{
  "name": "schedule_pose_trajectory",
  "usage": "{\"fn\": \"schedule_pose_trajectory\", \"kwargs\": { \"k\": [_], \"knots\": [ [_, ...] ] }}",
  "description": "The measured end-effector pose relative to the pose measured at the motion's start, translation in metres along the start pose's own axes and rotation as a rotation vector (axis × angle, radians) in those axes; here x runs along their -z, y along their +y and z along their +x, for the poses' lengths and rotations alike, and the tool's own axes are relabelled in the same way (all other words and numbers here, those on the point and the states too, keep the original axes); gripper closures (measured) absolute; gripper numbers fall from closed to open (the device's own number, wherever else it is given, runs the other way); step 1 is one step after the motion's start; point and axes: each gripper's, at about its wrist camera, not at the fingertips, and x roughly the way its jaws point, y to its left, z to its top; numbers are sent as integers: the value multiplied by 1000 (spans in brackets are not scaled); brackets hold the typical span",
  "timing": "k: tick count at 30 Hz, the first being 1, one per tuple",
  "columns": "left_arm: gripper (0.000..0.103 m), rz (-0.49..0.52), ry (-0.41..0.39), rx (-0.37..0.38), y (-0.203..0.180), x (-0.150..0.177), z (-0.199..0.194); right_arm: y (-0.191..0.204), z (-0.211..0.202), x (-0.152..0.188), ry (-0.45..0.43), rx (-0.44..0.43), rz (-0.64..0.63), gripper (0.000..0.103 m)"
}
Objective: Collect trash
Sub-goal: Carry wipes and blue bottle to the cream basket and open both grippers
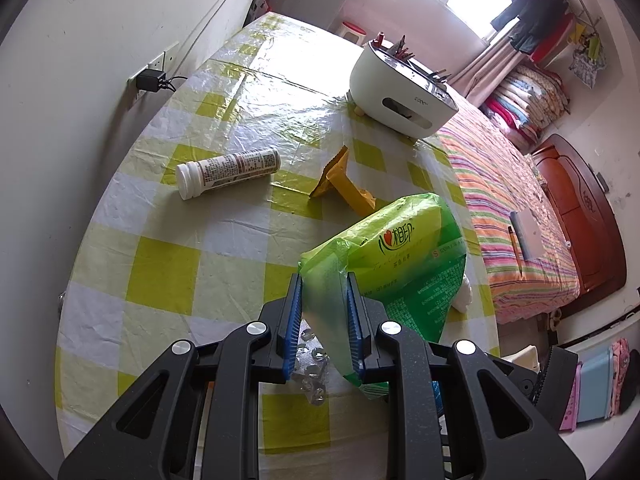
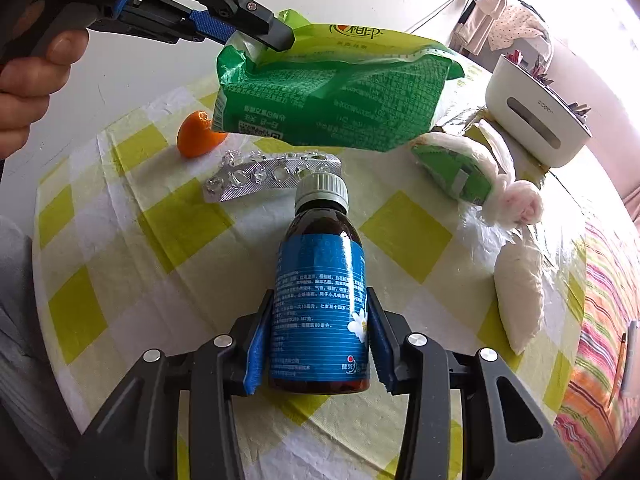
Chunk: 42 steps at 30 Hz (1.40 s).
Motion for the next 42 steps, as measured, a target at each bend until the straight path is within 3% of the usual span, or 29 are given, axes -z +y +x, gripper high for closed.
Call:
{"fn": "schedule_pose_trajectory", "kwargs": {
  "k": [16,42],
  "knots": [
    [83,45,-5,20,-22,6,-1,-13,-61,28,-139,28,128,62],
    [83,209,17,113,-118,36,2,-80,-109,109,-191,182,473,61]
  ]
}}
